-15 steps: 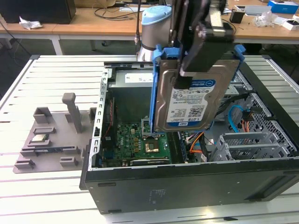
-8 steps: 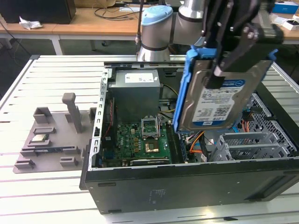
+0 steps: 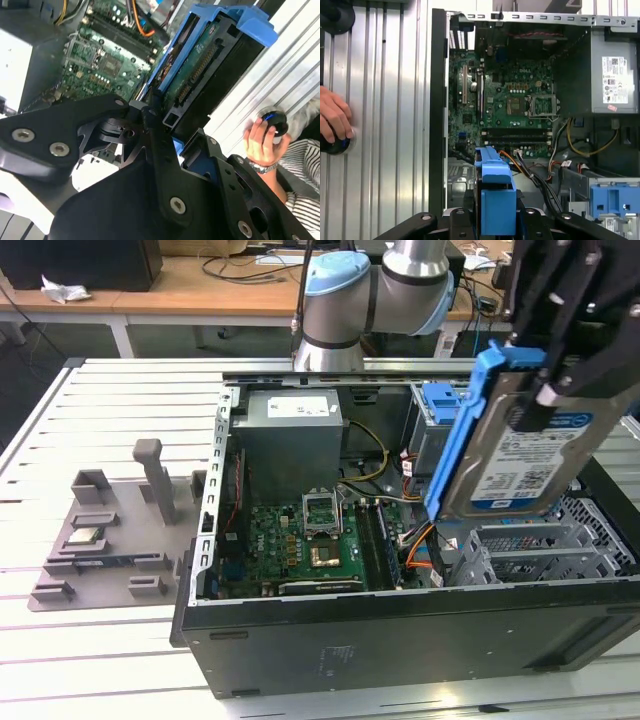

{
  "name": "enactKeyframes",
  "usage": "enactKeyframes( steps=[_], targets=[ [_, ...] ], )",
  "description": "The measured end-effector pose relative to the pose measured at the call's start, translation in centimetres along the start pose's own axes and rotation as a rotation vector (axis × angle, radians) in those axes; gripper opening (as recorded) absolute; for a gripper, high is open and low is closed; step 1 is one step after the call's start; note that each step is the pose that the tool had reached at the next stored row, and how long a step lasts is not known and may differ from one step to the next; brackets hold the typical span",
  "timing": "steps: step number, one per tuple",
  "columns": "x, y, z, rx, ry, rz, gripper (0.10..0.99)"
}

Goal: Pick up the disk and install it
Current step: 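Pick up the disk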

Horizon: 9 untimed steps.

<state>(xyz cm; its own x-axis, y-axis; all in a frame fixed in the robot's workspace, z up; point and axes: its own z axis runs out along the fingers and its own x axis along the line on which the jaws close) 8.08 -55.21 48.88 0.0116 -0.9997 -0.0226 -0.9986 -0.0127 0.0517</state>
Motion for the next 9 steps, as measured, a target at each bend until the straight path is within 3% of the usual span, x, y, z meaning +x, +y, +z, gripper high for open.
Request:
enactKeyframes(
  steps=[3,5,7,9],
  targets=[
    [0.02,-1.41,-0.02,-0.001,0.0,0.0,0.369],
    [0.04,-2.91,-0.05,-0.001,0.0,0.0,0.369],
    [0.05,-3.96,-0.08,-0.001,0.0,0.0,0.369],
    [0.05,-4.5,-0.1,-0.001,0.0,0.0,0.369]
  ],
)
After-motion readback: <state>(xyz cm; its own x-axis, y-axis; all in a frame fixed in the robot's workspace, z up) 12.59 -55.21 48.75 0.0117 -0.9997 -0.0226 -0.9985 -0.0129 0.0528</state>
